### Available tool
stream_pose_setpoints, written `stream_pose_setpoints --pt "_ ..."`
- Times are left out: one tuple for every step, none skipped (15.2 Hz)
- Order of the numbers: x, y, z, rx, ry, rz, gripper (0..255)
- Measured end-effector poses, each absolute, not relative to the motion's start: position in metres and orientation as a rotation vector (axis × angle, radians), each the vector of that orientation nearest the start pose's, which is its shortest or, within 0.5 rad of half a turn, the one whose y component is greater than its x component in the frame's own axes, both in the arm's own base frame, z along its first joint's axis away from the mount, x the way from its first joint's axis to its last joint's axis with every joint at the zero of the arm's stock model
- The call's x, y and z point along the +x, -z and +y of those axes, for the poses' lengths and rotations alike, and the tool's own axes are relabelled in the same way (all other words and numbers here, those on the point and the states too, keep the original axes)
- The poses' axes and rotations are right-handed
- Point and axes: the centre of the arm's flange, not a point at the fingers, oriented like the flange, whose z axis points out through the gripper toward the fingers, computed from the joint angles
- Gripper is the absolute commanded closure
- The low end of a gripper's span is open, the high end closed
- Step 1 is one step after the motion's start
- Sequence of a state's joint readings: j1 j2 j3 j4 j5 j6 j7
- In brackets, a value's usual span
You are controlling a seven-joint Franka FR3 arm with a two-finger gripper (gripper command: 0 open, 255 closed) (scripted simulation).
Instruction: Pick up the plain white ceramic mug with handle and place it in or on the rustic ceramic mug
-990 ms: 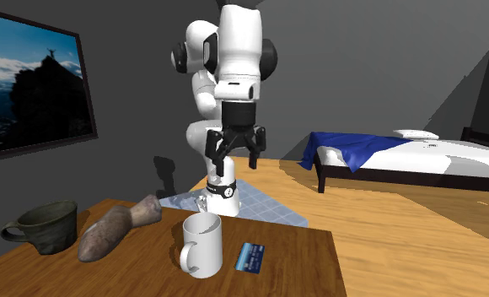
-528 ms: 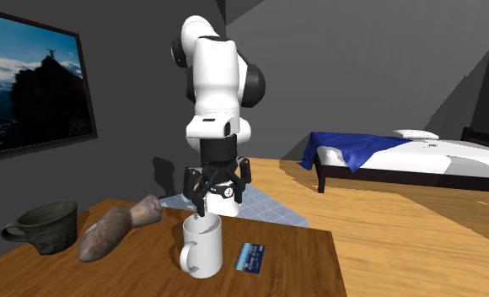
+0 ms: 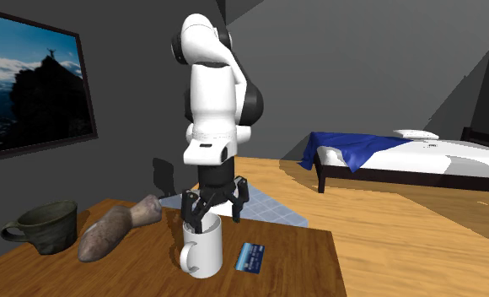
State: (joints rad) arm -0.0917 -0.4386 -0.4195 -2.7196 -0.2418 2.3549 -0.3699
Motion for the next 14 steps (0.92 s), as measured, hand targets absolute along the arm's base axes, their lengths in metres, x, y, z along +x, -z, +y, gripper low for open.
stream_pose_setpoints --pt "0.3369 -0.3510 -0.1808 -3.163 0.077 -0.091 0" --pt "0.3373 -0.3498 -0.1808 -3.163 0.078 -0.091 0" --pt "0.3376 -0.3494 -0.1808 -3.163 0.078 -0.091 0" --pt "0.3377 -0.3492 -0.1809 -3.163 0.078 -0.091 0" --pt "0.3378 -0.3490 -0.1809 -3.163 0.078 -0.091 0" --pt "0.3378 -0.3490 -0.1809 -3.163 0.078 -0.091 0" --pt "0.3378 -0.3490 -0.1809 -3.163 0.078 -0.091 255" --pt "0.3378 -0.3490 -0.1809 -3.163 0.078 -0.091 255" --pt "0.3378 -0.3490 -0.1809 -3.163 0.078 -0.091 255" --pt "0.3378 -0.3490 -0.1809 -3.163 0.078 -0.091 255" --pt "0.3378 -0.3490 -0.1809 -3.163 0.078 -0.091 255" --pt "0.3378 -0.3490 -0.1809 -3.163 0.078 -0.091 255" --pt "0.3378 -0.3490 -0.1809 -3.163 0.078 -0.091 255" --pt "0.3378 -0.3490 -0.1809 -3.163 0.078 -0.091 255"
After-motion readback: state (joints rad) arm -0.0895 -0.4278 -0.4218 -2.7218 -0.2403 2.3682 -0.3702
